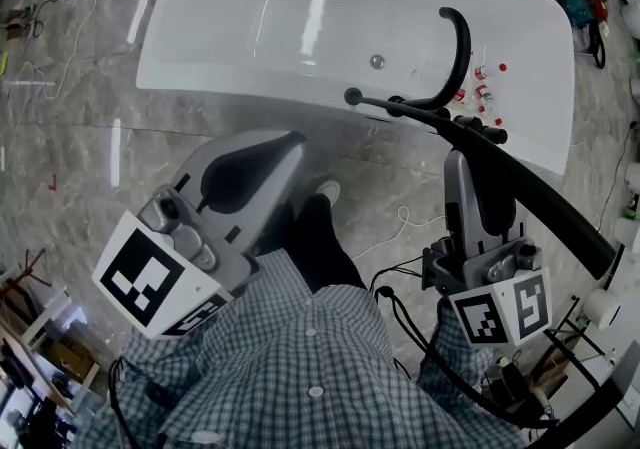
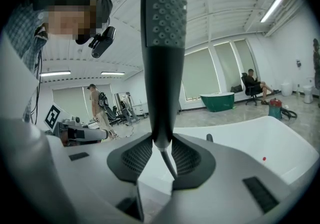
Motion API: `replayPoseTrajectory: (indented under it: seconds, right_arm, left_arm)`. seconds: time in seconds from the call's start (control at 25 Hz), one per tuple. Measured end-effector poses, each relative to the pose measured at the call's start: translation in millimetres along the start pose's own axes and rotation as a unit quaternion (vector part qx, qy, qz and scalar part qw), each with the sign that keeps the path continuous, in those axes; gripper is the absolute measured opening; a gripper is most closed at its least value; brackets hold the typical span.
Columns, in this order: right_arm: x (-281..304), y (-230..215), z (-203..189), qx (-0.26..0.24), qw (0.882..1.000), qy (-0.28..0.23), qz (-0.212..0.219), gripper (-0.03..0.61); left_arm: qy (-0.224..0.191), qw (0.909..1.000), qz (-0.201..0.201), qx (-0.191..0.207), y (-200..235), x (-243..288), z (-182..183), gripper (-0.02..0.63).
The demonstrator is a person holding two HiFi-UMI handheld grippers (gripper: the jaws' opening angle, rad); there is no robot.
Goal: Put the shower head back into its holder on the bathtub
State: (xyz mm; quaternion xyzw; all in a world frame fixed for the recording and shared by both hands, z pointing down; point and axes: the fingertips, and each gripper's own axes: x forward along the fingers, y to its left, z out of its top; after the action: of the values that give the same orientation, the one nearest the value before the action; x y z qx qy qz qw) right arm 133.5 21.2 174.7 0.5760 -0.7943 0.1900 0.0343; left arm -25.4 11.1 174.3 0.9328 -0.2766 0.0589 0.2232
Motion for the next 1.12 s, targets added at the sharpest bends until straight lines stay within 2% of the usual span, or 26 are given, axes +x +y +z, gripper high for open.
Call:
replayPoseTrajectory:
  seconds: [0.28,0.72,1.12]
  right_arm:
    - [17.0,-5.8,-22.4,0.004,1.000,0.015,0.005,0.120]
    - [33.1,-11.7,-45.4,0.021,0.999,0.030,-0.005,0.120]
    - [46.0,-26.3,-73.9,0.028,0.998,0.050,-0.010,0.120]
  left_arm:
    - [0.004,1.0000,0.006,-0.004,17.1,8.7,-13.9,0.009]
    - [0.010,0.9999,0.002,0.003,34.5,12.8,-16.1,0.009]
    - [0.020,0.9998,-0.005,-0.005,42.5,32.6,-36.6,0.009]
